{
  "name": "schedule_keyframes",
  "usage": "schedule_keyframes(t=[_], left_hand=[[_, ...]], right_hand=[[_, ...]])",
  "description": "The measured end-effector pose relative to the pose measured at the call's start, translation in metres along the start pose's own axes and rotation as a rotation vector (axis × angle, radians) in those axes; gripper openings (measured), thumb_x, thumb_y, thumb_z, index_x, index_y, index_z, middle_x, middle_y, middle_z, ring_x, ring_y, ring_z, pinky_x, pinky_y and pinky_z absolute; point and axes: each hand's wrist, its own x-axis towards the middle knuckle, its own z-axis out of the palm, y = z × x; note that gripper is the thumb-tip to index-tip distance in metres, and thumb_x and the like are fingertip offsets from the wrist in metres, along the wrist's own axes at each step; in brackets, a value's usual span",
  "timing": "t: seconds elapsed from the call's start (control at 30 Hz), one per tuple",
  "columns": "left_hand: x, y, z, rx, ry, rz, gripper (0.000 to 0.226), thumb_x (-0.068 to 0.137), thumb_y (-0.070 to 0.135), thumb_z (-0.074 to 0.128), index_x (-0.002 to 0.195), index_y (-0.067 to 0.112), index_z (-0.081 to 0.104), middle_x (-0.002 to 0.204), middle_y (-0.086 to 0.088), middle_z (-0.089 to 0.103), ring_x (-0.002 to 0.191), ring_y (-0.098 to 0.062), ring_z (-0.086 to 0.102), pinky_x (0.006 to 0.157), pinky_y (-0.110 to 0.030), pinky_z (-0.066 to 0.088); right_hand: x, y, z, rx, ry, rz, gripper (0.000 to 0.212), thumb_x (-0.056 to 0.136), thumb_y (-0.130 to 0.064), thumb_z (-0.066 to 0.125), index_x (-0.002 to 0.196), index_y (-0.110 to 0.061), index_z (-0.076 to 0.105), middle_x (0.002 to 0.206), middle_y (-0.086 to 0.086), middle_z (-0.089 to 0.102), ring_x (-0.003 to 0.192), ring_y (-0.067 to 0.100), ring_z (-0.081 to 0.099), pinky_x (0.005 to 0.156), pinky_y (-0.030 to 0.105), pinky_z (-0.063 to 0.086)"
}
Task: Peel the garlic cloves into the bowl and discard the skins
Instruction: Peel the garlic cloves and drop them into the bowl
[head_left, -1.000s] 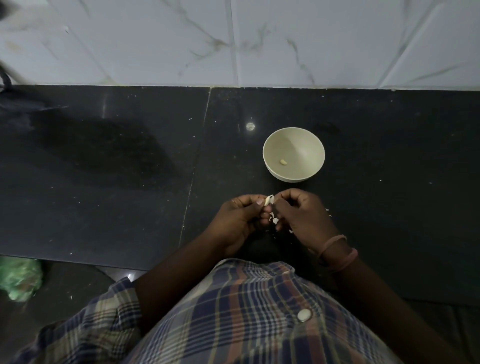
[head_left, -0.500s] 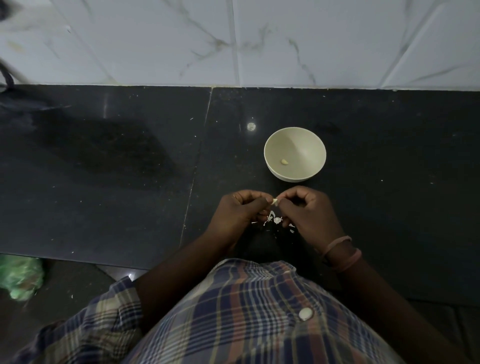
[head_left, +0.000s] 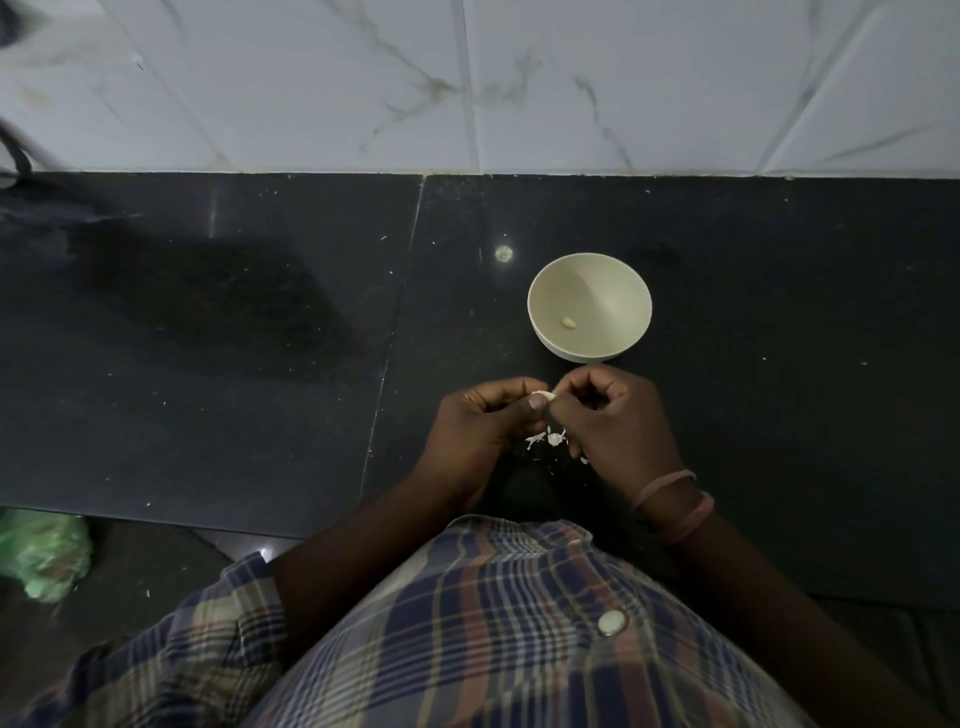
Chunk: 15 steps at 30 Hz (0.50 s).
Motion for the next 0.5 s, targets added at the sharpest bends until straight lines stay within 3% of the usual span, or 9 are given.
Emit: schedule_keyframes(t=[0.17, 0.33, 0.5], left_hand=[[0.0011, 0.006, 0.0008, 0.018, 0.007, -0.027, 0.017, 0.094, -0.003, 0.061, 0.093, 0.004, 0.075, 0.087, -0.012, 0.075, 0.08, -0.018, 0.071, 0.079, -0.027, 0.06], [0.0021, 0.007, 0.0008, -0.141, 0.02, -0.111, 0.017, 0.097, -0.004, 0.055, 0.104, 0.001, 0.07, 0.085, -0.009, 0.074, 0.074, -0.012, 0.072, 0.072, -0.021, 0.059], [0.0038, 0.0098, 0.0027, -0.19, 0.0, -0.153, 0.018, 0.095, 0.002, 0.06, 0.11, -0.003, 0.069, 0.09, -0.011, 0.075, 0.082, -0.016, 0.073, 0.078, -0.025, 0.06]], right_hand=[[0.0, 0.0021, 0.0011, 0.036, -0.038, 0.054, 0.012, 0.086, -0.005, 0.066, 0.076, -0.008, 0.071, 0.054, 0.007, 0.062, 0.041, 0.02, 0.053, 0.046, 0.026, 0.044], [0.001, 0.0043, 0.0047, 0.157, -0.032, 0.122, 0.009, 0.09, -0.002, 0.064, 0.084, -0.002, 0.07, 0.055, 0.01, 0.06, 0.042, 0.023, 0.054, 0.045, 0.028, 0.045], [-0.002, 0.0081, 0.0056, 0.016, -0.001, 0.038, 0.008, 0.09, -0.01, 0.068, 0.082, -0.011, 0.069, 0.063, 0.0, 0.066, 0.05, 0.013, 0.059, 0.047, 0.027, 0.049]])
